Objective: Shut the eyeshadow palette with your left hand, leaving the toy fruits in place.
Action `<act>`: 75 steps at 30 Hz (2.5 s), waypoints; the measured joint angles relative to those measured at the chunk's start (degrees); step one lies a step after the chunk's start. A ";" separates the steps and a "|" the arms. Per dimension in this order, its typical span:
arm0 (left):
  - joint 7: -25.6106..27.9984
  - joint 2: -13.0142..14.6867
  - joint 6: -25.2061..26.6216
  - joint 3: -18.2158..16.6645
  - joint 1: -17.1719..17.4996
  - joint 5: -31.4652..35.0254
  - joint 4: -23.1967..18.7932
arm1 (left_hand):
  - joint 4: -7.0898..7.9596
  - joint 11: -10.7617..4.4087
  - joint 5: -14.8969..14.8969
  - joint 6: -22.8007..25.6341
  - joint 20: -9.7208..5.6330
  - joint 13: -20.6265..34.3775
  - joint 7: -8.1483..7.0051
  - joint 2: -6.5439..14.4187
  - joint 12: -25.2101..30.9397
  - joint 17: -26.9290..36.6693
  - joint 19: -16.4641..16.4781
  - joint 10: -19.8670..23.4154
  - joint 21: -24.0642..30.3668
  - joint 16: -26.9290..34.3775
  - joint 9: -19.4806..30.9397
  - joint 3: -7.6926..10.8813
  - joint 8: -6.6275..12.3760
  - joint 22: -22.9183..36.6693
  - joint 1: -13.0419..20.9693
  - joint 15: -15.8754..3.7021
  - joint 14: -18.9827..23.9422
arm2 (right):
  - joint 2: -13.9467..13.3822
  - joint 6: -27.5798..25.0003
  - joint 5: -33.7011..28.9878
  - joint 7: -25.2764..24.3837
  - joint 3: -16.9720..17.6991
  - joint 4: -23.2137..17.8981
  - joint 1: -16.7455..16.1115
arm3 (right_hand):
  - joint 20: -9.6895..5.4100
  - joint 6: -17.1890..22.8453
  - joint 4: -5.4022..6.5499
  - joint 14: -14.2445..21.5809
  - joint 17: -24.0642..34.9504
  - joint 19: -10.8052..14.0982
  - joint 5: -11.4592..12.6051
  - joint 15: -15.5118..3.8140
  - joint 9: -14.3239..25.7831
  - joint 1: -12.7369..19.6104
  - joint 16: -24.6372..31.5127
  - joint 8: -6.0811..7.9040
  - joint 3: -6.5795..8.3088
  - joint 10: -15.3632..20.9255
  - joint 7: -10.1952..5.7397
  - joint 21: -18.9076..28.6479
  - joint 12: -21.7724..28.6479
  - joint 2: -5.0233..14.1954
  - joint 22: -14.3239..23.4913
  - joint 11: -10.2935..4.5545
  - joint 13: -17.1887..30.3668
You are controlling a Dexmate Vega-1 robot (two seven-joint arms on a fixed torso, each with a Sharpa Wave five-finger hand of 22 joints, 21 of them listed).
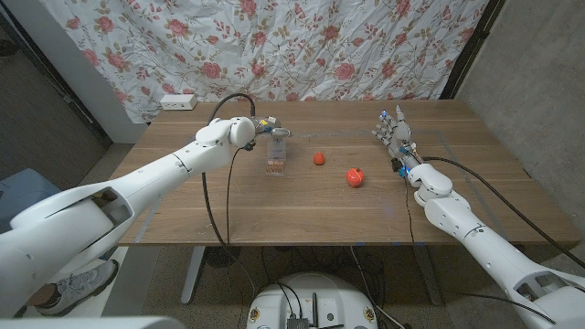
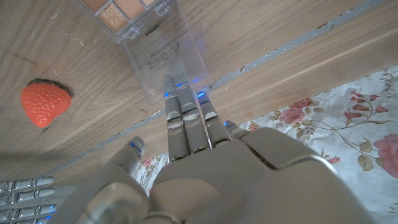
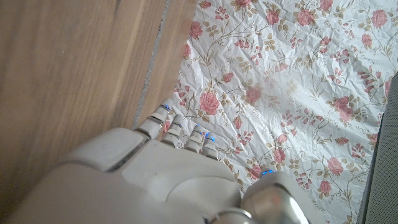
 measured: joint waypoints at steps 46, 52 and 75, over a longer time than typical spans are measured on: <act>1.02 2.67 1.29 -2.22 3.41 3.62 -6.87 | -0.01 -0.56 0.00 3.96 0.41 2.65 -0.47 0.00 1.73 0.21 4.10 5.56 0.00 0.38 2.30 0.02 2.83 0.01 0.00 -1.17 5.94 | 0.00 0.00 0.00 0.00 0.00 0.00 0.00 | 0.00 0.00 0.00 0.00 0.00 0.00 0.00 0.00 0.00 0.00 0.00 0.00 0.00 0.00 0.00 0.00 0.00 0.00 0.00 0.00 0.00; 1.04 3.22 1.85 -2.69 4.27 4.27 -8.24 | -0.01 -0.53 0.00 3.96 0.50 2.71 -0.47 0.00 1.73 0.21 4.19 5.59 0.00 -0.02 2.30 0.02 2.83 0.01 0.00 -1.17 5.93 | 0.00 0.00 0.00 0.00 0.00 0.00 0.01 | 0.00 0.00 0.00 0.00 0.00 0.00 0.00 0.00 0.00 0.00 0.00 0.00 0.00 0.00 0.00 0.00 0.00 0.00 0.00 0.00 0.00; 1.41 5.30 3.44 -4.85 8.15 5.54 -12.39 | -0.26 -0.37 0.00 1.54 0.52 2.48 -0.58 0.00 -0.50 0.18 4.21 2.21 -0.46 -2.00 1.60 0.60 1.11 0.01 0.00 -0.68 3.96 | 0.00 0.00 0.00 0.00 0.00 0.00 0.00 | 0.00 0.00 0.00 0.00 0.00 0.00 0.00 0.00 0.00 0.00 0.00 0.00 0.00 0.00 0.00 0.00 0.00 0.00 0.00 0.00 0.00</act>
